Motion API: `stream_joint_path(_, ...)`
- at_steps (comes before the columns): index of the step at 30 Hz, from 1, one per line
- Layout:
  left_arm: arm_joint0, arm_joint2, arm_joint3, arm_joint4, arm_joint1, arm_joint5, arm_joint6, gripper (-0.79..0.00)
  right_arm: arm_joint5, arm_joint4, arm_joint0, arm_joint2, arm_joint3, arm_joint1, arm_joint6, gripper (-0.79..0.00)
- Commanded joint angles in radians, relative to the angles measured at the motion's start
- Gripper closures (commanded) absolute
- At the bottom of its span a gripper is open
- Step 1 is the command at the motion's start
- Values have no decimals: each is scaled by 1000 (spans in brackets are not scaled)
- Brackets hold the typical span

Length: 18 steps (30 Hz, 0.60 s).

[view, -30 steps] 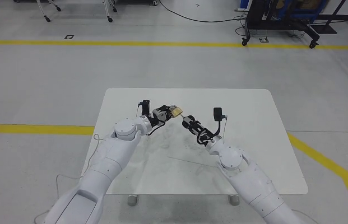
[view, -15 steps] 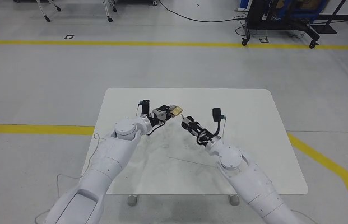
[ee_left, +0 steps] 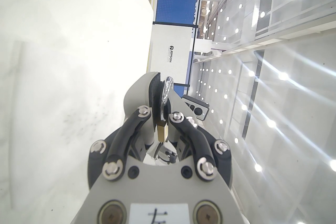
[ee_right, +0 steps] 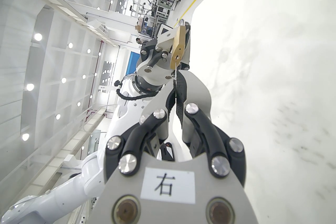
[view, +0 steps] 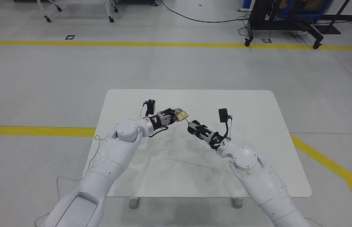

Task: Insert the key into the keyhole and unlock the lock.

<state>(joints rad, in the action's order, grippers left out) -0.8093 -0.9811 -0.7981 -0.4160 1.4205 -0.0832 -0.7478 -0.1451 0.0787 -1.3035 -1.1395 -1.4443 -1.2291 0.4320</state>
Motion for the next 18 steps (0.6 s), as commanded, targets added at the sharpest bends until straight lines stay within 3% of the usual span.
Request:
stream_joint_path(1,-1,-1,-2,2,0,-5,-12,0,5,-1,-3,-4,-5,1,0,0)
stream_joint_path(18,-4,-6,-4,20,3,-5,-14,0,25,-16,-3,3,-12,-4,3,0)
